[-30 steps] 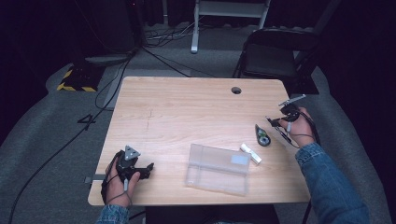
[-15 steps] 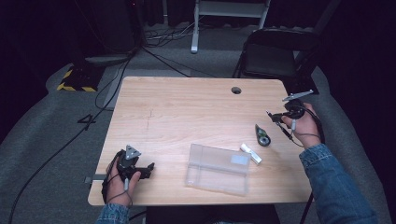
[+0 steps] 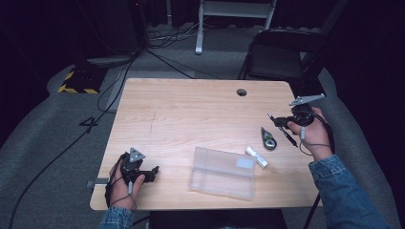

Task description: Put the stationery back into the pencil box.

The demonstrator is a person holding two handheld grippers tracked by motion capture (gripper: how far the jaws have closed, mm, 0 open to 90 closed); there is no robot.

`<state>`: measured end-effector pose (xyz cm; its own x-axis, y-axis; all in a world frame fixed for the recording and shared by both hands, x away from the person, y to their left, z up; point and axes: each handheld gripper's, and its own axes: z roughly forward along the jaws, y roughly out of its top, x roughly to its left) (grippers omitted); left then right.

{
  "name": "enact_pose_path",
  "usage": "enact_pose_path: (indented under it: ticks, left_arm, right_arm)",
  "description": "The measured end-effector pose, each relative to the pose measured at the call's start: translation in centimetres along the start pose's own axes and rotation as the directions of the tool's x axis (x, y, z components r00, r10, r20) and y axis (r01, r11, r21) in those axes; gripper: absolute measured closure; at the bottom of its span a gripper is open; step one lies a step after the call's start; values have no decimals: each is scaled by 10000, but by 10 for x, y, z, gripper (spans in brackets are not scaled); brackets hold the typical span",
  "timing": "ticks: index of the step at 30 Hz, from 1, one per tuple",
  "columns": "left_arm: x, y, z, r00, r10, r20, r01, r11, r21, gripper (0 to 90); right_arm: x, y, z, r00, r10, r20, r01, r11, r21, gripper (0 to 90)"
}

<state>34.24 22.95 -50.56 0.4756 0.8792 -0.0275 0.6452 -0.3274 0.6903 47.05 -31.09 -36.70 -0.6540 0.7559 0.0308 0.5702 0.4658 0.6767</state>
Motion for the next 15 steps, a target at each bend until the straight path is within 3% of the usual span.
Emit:
enact_pose_path:
  ticks: [15]
  left_arm:
    - [0,2,1,10000,77,35,-78,10000,25,109]
  right_arm:
    - [43,0,-13,9948,-636,-799,595,9969,-520,809]
